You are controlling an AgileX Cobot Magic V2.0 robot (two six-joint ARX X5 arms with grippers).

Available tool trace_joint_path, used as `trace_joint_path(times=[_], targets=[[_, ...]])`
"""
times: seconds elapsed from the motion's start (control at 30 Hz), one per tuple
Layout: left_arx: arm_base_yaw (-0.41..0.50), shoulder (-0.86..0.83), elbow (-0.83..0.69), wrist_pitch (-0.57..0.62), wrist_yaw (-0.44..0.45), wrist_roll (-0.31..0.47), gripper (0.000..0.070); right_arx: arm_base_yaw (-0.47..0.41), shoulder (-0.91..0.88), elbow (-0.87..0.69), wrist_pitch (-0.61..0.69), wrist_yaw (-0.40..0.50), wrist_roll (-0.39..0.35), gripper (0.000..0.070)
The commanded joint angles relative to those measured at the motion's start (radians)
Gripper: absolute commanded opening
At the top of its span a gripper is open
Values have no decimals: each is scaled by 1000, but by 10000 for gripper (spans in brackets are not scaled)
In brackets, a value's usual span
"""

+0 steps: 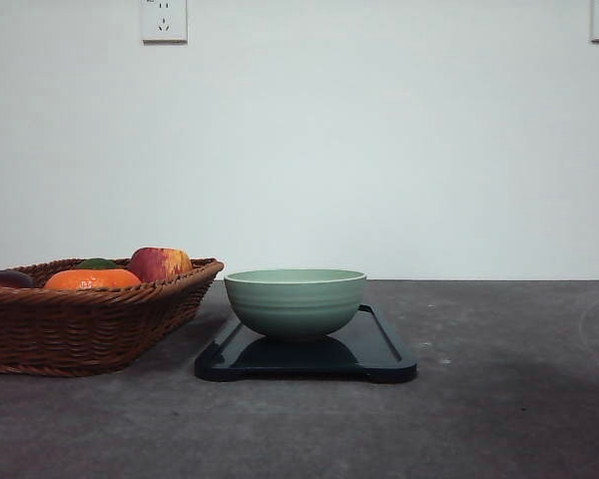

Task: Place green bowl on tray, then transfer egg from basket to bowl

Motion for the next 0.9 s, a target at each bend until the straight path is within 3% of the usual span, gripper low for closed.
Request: trace_joint_path(times=[0.0,0.87], targets=[[0,-1,-19,-2,0,8,0,0,0,-4,14,3,11,15],[0,-1,-19,-2,0,8,0,0,0,-4,14,3,11,15]])
